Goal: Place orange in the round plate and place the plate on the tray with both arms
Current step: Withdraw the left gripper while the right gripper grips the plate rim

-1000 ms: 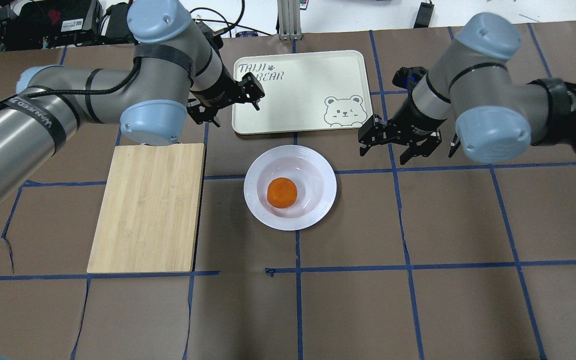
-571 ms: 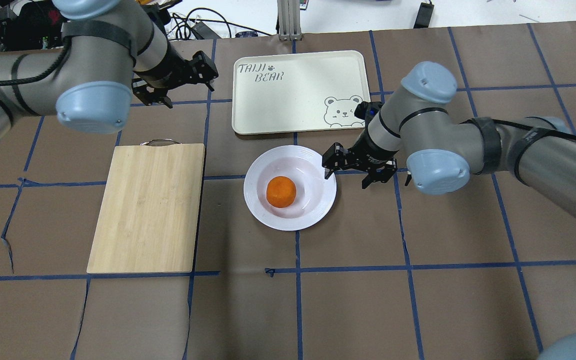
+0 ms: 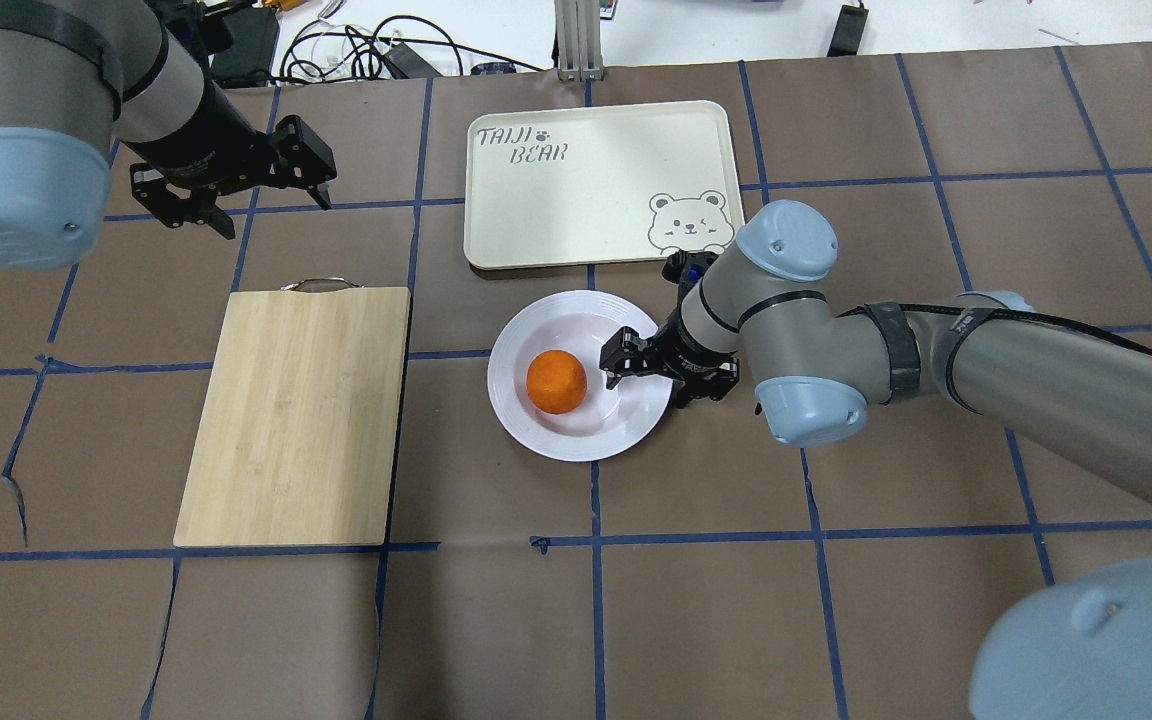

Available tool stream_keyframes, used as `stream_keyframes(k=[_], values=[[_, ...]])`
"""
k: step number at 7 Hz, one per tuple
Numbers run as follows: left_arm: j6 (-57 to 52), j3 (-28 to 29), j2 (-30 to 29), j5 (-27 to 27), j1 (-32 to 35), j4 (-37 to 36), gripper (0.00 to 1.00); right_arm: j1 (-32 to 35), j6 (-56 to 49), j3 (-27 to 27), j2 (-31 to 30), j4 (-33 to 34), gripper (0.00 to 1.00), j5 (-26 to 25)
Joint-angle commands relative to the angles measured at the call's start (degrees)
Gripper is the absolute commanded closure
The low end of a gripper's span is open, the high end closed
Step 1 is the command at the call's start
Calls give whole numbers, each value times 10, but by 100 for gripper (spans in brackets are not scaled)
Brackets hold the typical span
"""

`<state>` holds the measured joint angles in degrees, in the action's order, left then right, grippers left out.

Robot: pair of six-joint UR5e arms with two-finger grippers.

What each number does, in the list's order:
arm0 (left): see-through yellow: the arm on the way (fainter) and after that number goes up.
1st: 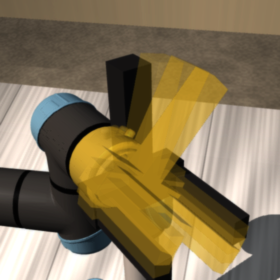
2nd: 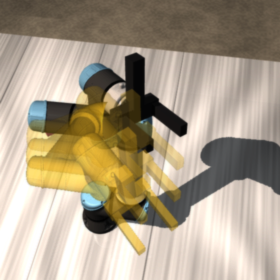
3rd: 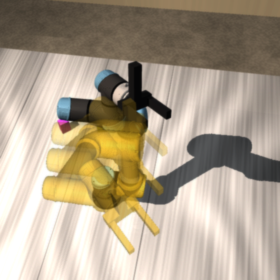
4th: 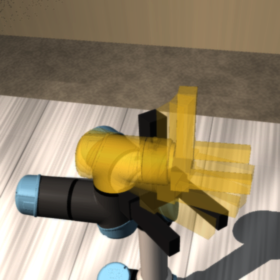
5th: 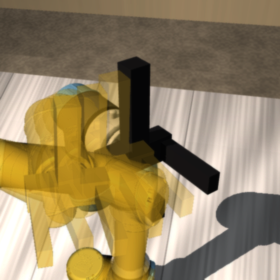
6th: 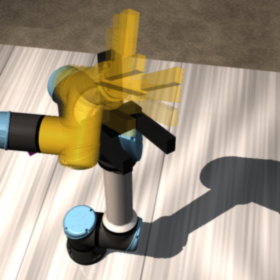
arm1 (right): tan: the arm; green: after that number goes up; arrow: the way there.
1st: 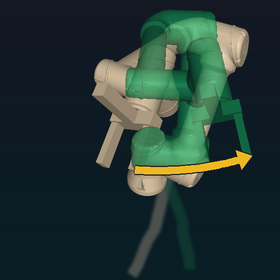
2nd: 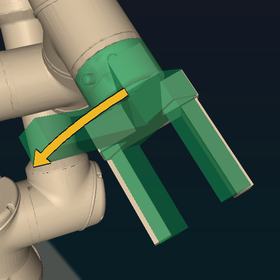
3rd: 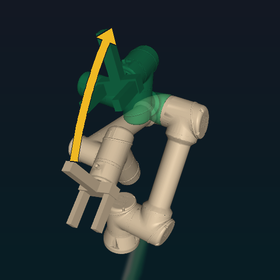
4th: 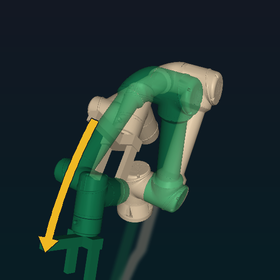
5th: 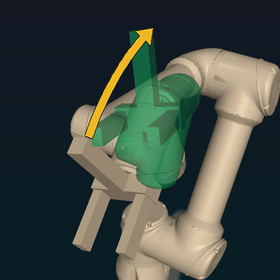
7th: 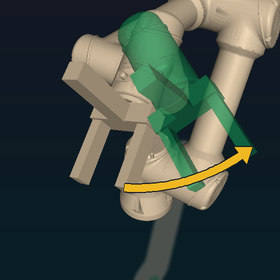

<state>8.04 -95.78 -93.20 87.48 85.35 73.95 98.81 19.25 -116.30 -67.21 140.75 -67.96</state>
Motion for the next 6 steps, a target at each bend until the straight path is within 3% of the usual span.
stream_keyframes(k=[1, 2, 3, 5, 6], values=[[-40, -1, 14, 1, 3, 48, 0, 1, 15, -3, 1, 14, 32, 6], [-40, -3, 19, 0, 3, 60, 0, 1, 13, -2, 1, 15, 46, 4], [-40, -5, 21, 1, 3, 68, 0, 2, 14, -2, 0, 26, 67, -2], [-40, -4, 21, 3, 2, 67, 0, 2, 52, 2, 1, 25, 89, -2], [-40, -4, 23, 4, 2, 67, 0, 2, 55, 4, 0, 27, 94, -2]])
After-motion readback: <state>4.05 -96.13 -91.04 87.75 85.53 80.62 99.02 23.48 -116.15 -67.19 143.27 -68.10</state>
